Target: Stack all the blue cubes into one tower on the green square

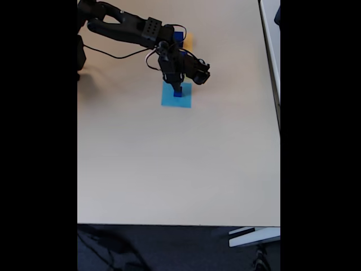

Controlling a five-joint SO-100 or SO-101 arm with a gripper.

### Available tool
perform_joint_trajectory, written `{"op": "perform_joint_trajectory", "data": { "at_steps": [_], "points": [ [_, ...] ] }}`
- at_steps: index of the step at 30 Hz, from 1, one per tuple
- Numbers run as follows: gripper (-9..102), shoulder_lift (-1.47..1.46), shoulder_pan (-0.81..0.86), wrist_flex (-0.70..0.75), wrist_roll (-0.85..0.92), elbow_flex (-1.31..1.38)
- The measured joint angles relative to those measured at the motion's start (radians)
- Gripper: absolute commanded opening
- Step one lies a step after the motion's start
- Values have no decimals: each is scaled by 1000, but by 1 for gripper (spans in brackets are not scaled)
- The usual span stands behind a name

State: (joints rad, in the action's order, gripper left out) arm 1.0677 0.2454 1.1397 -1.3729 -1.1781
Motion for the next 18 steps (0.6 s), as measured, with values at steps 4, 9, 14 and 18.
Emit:
{"op": "perform_joint_trajectory", "data": {
  "at_steps": [4, 9, 14, 18],
  "points": [
    [14, 0, -11, 0, 9, 23],
    [19, 23, -9, 0, 15, 63],
    [26, 49, -11, 0, 26, 74],
    [27, 49, -34, 0, 31, 126]
  ]
}}
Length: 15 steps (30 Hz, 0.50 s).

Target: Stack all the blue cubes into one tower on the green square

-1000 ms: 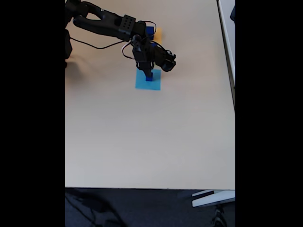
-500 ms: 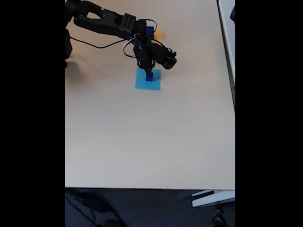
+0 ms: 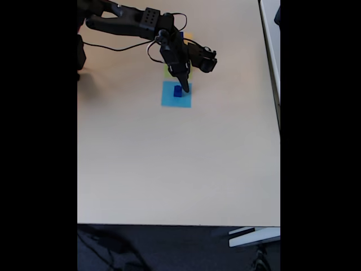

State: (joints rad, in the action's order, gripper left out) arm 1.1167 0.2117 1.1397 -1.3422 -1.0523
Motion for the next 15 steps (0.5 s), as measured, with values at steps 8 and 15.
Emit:
{"op": "perform_joint_trajectory", "data": {
  "at_steps": [8, 15],
  "points": [
    [28, 8, -94, 9, -49, 155],
    [29, 38, -244, 20, -190, 238]
  ]
}}
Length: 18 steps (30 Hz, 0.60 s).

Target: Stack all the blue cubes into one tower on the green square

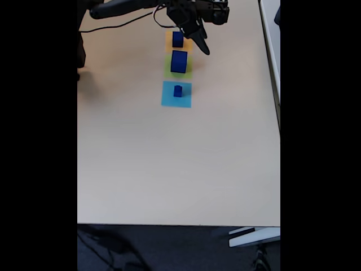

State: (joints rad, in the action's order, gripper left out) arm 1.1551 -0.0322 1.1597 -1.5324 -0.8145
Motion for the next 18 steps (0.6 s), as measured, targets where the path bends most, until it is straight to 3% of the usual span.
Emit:
{"op": "perform_joint_trajectory", "data": {
  "at_steps": [8, 11, 14, 17, 18],
  "points": [
    [29, 0, -118, 133, -270, 0],
    [29, 0, -143, 155, -291, 0],
    [35, 0, -158, 160, -324, 0],
    [51, 0, -173, 161, -325, 2],
    [51, 0, -181, 161, -322, 2]
  ]
}}
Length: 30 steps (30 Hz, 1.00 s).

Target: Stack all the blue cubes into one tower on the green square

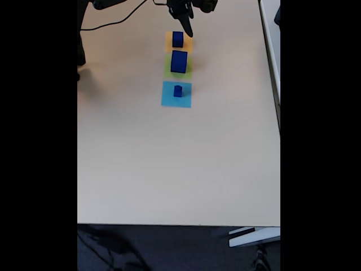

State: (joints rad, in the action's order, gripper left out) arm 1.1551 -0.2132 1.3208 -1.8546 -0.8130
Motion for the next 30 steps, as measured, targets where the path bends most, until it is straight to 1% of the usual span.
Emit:
{"op": "perform_joint_trajectory", "data": {
  "at_steps": [3, 8, 13, 17, 19, 22, 30],
  "points": [
    [60, -2, -32, 2, -23, 9],
    [63, -51, -80, 2, -89, 69],
    [61, -152, -114, 2, -87, 135],
    [59, -204, -135, 29, -84, 141],
    [55, -225, -143, 44, -84, 143],
    [51, -259, -143, 89, -84, 166],
    [49, -354, -150, 229, -83, 287]
  ]
}}
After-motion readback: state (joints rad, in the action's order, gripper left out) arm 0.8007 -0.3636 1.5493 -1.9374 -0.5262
